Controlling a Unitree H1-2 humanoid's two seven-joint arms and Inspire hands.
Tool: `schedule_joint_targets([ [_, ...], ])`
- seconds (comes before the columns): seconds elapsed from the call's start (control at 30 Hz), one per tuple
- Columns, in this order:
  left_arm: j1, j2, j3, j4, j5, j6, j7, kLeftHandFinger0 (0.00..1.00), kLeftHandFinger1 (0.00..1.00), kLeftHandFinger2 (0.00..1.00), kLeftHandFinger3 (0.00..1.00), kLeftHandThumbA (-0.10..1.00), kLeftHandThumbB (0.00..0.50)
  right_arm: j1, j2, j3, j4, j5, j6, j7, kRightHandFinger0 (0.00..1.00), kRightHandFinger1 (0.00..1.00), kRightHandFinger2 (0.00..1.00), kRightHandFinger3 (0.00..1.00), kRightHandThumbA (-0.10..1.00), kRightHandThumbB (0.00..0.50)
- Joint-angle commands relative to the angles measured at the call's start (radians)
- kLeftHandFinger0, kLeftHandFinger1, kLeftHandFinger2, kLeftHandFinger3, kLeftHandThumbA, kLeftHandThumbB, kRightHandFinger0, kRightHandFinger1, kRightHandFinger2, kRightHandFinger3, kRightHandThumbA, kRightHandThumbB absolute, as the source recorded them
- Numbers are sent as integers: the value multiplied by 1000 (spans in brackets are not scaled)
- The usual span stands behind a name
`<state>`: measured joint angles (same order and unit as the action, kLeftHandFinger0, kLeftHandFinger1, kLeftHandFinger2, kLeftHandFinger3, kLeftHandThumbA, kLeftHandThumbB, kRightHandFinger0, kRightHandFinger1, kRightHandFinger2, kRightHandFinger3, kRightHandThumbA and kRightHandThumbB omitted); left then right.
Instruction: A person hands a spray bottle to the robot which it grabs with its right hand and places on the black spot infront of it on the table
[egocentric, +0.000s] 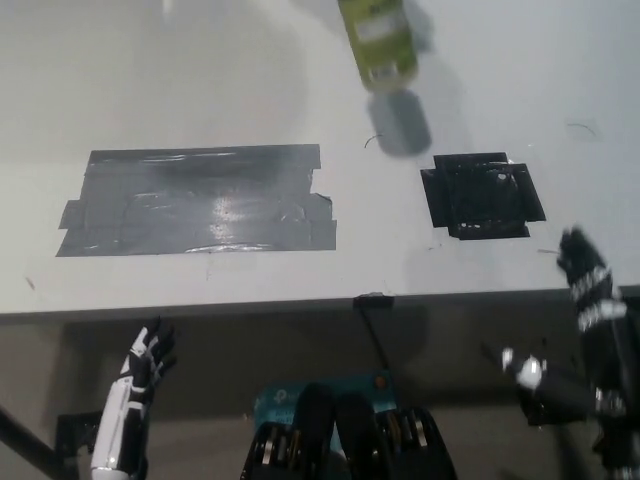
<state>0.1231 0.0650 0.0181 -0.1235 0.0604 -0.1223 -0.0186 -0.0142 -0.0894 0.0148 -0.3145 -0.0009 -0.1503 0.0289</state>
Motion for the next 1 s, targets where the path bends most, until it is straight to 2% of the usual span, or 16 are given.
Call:
schedule_joint_targets([
  [0.0, 27, -4, -29, -36, 10, -29, -13, 1000, 1000, 1000, 1000, 1000, 8, -137, 8, -26, -6, -7, 106, -22, 1000, 1000, 1000, 1000, 1000, 302],
  [0.07, 30, -1, -34, -35, 13, -31, -11, 1000, 1000, 1000, 1000, 1000, 18, -177, 11, -26, 9, 6, 145, -16, 1000, 1000, 1000, 1000, 1000, 333],
  [0.1, 30, 1, -38, -32, 18, -38, -10, 1000, 1000, 1000, 1000, 1000, 47, -221, 8, -25, 31, 31, 181, -2, 1000, 1000, 1000, 1000, 1000, 322],
  [0.23, 35, 3, -41, -34, 18, -39, -7, 1000, 1000, 1000, 1000, 1000, 61, -323, -2, -19, 81, 52, 279, 22, 1000, 1000, 1000, 1000, 1000, 317],
  [0.33, 38, 5, -41, -30, 20, -38, -5, 1000, 1000, 1000, 1000, 1000, 75, -428, -6, -13, 156, 56, 342, 37, 1000, 1000, 1000, 1000, 1000, 334],
  [0.53, 38, 9, -44, -28, 21, -39, -8, 1000, 1000, 1000, 1000, 1000, 35, -591, 13, -1, 294, 38, 421, 32, 1000, 1000, 1000, 1000, 1000, 380],
  [0.6, 39, 10, -46, -30, 23, -41, -8, 1000, 1000, 1000, 1000, 1000, 47, -640, 18, 9, 339, 31, 448, 34, 1000, 1000, 1000, 1000, 1000, 375],
  [0.67, 39, 12, -46, -29, 28, -51, -5, 1000, 1000, 1000, 1000, 1000, 31, -695, 25, 20, 384, 37, 494, 45, 1000, 1000, 1000, 1000, 1000, 352],
  [0.73, 39, 13, -49, -29, 29, -48, -7, 1000, 1000, 1000, 1000, 1000, 24, -743, 33, 24, 432, 35, 526, 42, 1000, 1000, 1000, 1000, 1000, 384],
  [0.8, 38, 13, -51, -29, 32, -53, -6, 1000, 1000, 1000, 1000, 1000, 10, -795, 38, 36, 491, 20, 519, 38, 1000, 1000, 1000, 1000, 1000, 375],
  [0.9, 32, 12, -51, -31, 34, -46, -4, 1000, 1000, 1000, 1000, 1000, 29, -848, 52, 37, 566, 19, 518, 28, 1000, 1000, 1000, 1000, 1000, 373],
  [0.93, 32, 13, -52, -34, 36, -41, -3, 1000, 1000, 1000, 1000, 1000, 38, -862, 59, 36, 588, 25, 518, 28, 1000, 1000, 1000, 1000, 1000, 392],
  [0.97, 32, 12, -52, -36, 38, -37, -2, 1000, 1000, 1000, 1000, 1000, 44, -878, 64, 37, 616, 25, 513, 28, 1000, 1000, 1000, 1000, 1000, 390],
])
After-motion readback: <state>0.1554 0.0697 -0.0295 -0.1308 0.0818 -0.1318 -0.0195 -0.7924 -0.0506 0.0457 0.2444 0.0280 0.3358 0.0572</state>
